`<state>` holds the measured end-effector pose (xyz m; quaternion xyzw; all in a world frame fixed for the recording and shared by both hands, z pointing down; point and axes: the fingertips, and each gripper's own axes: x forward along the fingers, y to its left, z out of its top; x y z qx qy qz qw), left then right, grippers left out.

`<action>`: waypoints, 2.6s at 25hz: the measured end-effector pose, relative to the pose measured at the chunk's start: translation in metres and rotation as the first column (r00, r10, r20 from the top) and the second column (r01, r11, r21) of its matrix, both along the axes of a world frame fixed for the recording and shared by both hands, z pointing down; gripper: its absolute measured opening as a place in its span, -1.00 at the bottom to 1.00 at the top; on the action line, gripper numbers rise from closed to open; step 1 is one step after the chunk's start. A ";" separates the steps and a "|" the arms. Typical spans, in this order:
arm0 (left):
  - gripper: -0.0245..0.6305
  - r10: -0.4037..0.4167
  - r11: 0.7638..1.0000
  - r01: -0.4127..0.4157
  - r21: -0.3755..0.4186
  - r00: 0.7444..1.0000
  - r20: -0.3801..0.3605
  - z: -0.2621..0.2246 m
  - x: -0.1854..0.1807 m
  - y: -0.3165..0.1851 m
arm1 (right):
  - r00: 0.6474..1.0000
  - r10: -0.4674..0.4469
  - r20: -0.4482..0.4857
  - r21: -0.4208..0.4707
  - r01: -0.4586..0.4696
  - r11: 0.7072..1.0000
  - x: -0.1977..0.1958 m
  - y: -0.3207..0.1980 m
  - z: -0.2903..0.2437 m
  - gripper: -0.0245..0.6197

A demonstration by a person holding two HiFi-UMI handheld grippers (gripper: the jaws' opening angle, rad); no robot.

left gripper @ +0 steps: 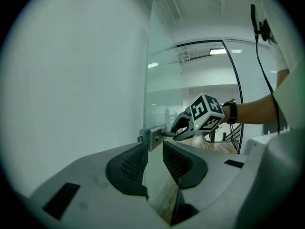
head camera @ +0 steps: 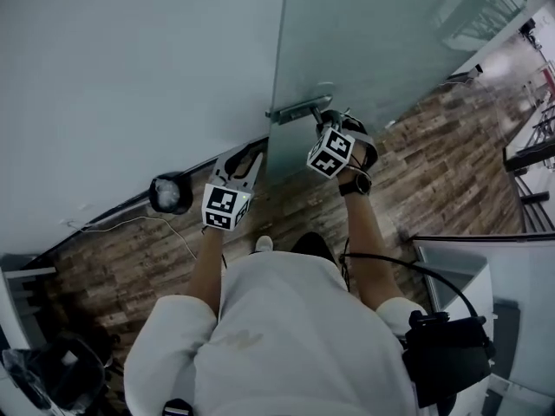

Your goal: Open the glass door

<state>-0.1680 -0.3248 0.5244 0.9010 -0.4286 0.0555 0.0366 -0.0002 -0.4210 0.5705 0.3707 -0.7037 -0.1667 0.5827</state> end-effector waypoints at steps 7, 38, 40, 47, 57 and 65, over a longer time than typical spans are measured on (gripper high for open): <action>-0.63 -0.023 1.000 0.022 -0.023 0.999 -0.039 0.023 -0.030 -0.046 | 1.000 0.000 0.030 0.026 -0.001 1.000 -0.053 -0.067 0.021 -0.53; -0.87 -0.061 0.997 0.065 0.033 0.993 -0.097 -0.011 -0.023 -0.238 | 0.981 -0.105 0.166 0.187 0.073 0.980 -0.109 -0.198 0.018 -0.54; -0.87 0.012 0.999 -0.007 0.049 0.995 -0.102 -0.017 -0.007 -0.237 | 0.963 -0.090 0.253 0.230 0.030 0.973 -0.105 -0.188 0.010 -0.54; -0.87 0.311 0.949 -0.304 0.086 0.947 -0.082 -0.036 0.047 -0.193 | 0.751 0.181 0.635 0.207 -0.391 0.897 -0.055 -0.084 -0.027 -0.68; -0.87 0.734 0.679 -0.722 0.130 0.671 -0.108 -0.069 0.192 -0.022 | 0.316 0.406 0.858 0.130 -0.897 0.423 0.074 0.135 -0.097 -0.91; -0.87 0.832 0.553 -0.811 0.190 0.548 -0.086 -0.105 0.245 0.070 | 0.251 0.310 0.917 0.195 -0.960 0.200 0.114 0.232 -0.155 -0.91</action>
